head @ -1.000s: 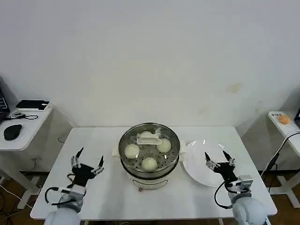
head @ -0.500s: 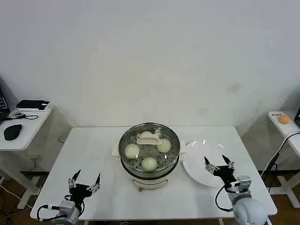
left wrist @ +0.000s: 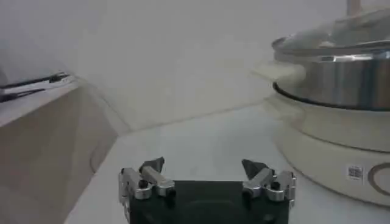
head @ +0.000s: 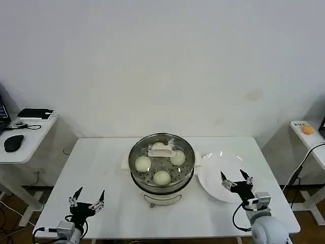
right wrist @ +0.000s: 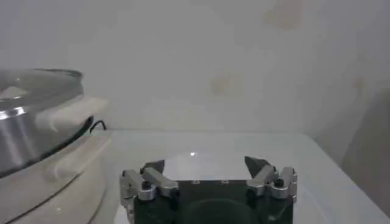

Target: Take steamed baozi put them in steamer then cover it.

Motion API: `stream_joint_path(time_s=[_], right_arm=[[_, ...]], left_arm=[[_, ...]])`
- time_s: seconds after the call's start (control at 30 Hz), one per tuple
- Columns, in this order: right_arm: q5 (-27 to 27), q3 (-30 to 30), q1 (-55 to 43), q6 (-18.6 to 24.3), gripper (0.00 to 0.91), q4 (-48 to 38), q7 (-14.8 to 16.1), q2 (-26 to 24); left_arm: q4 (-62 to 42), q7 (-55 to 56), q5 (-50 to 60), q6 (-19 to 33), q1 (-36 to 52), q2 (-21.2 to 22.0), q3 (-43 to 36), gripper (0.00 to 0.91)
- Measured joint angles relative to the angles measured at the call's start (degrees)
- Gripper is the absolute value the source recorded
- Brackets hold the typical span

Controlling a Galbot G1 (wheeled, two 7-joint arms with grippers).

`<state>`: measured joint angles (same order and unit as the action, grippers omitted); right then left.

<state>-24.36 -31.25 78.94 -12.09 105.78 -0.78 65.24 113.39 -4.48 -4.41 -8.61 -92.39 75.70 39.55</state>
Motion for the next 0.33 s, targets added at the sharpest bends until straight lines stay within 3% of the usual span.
stream_joint_path(time_s=[0.33], right_arm=[[1.91,-1.25,0.84,0.51,0.907,0.64,1.59,0.62]], left_arm=[[0.51,-0.16,-1.06,0.21,0.09,0.14,-0.14,0.907]])
